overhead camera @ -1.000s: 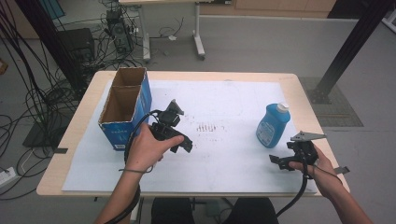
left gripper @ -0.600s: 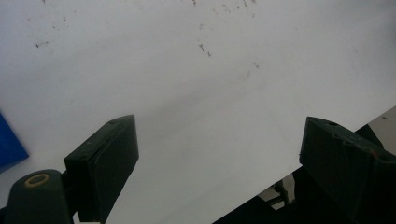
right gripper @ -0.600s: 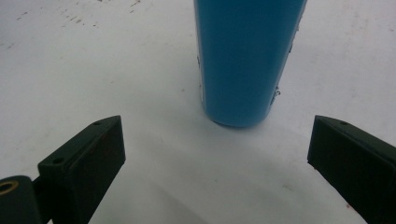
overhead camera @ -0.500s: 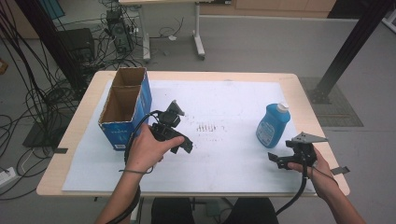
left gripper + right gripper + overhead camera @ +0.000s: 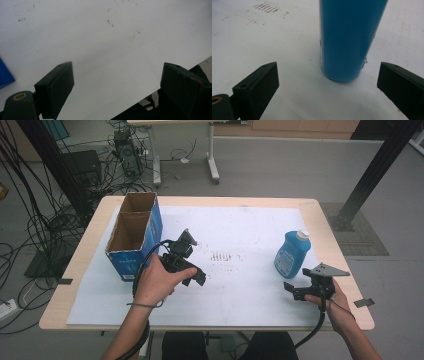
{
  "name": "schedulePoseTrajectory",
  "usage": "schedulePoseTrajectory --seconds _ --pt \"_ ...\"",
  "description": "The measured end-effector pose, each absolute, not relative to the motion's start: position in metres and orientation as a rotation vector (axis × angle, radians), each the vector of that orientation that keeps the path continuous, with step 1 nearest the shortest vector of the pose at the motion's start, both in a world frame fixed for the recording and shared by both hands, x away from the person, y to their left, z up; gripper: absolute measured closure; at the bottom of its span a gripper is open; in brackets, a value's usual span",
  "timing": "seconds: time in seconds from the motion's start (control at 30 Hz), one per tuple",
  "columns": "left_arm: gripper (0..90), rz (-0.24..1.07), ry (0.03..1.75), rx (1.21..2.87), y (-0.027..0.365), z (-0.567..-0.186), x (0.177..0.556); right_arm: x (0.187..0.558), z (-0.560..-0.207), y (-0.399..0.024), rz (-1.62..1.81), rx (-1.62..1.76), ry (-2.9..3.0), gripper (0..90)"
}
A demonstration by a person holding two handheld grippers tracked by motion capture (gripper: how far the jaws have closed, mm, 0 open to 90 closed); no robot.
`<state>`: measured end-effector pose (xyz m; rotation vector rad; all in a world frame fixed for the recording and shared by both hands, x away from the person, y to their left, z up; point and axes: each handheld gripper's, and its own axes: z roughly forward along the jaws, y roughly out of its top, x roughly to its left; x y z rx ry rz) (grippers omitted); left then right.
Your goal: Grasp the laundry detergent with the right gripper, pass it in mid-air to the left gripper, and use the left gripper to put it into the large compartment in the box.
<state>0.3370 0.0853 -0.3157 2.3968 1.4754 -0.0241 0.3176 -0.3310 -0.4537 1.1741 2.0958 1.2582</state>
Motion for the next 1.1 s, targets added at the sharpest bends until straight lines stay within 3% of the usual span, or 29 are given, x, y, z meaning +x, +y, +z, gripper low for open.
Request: schedulePoseTrajectory --seconds 1.1 --pt "12.0 -0.013 1.47 2.414 0.085 -0.312 0.332 0.327 -0.465 -0.318 1.416 1.039 1.888 2.9"
